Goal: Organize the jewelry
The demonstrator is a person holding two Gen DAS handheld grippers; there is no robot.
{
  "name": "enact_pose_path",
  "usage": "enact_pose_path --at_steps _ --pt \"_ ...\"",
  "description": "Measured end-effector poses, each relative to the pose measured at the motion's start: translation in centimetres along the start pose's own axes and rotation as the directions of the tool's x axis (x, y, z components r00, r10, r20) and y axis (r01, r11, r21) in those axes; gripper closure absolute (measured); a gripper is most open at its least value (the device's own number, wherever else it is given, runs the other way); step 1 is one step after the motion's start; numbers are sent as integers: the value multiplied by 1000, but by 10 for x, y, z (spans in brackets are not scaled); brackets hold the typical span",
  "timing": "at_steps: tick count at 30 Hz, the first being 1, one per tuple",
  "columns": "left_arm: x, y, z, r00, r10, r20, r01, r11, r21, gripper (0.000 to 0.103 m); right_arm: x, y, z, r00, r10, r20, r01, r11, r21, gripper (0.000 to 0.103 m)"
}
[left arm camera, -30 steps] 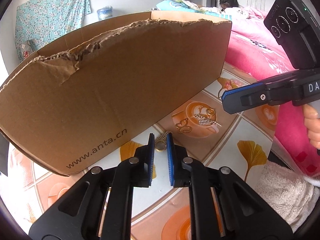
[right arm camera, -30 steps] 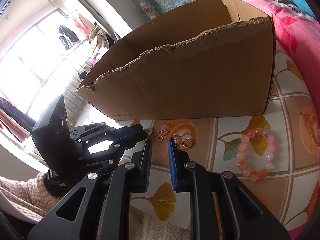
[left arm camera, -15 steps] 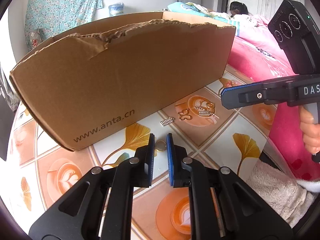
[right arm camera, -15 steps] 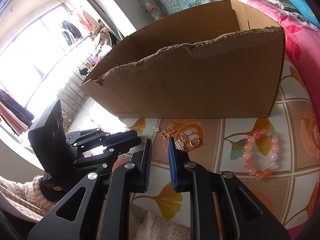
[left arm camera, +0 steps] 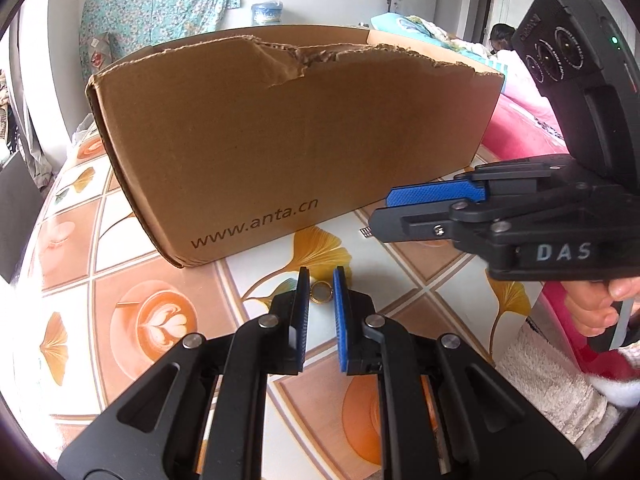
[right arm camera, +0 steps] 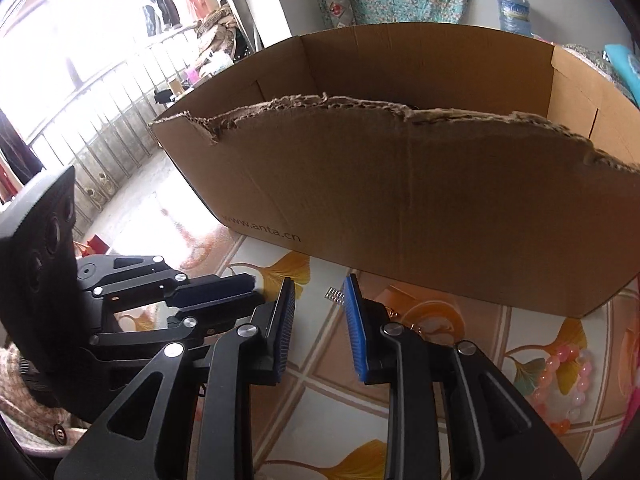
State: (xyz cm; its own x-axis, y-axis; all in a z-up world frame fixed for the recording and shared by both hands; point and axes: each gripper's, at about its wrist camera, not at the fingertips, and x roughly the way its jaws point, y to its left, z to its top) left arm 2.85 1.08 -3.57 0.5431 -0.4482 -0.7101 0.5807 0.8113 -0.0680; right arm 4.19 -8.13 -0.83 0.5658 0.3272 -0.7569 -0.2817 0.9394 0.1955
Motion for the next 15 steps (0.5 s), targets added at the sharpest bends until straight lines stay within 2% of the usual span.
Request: enact_pose_path --at_steps 4,9,12,15 --pt "-1 4 -1 1000 -3 3 3 1000 -12 92 16 6 6 997 -70 -26 68 996 -55 78" --pt "-3 6 -2 1000 -7 8 7 1000 -22 92 22 17 9 992 -127 -17 124 985 -117 81" --pt "-3 6 -4 1000 -10 10 10 1000 -26 92 22 24 9 992 -121 -26 116 985 -126 89" --pt "-3 8 -4 1000 -11 13 11 999 -31 92 21 27 7 993 -117 -32 112 987 -117 91"
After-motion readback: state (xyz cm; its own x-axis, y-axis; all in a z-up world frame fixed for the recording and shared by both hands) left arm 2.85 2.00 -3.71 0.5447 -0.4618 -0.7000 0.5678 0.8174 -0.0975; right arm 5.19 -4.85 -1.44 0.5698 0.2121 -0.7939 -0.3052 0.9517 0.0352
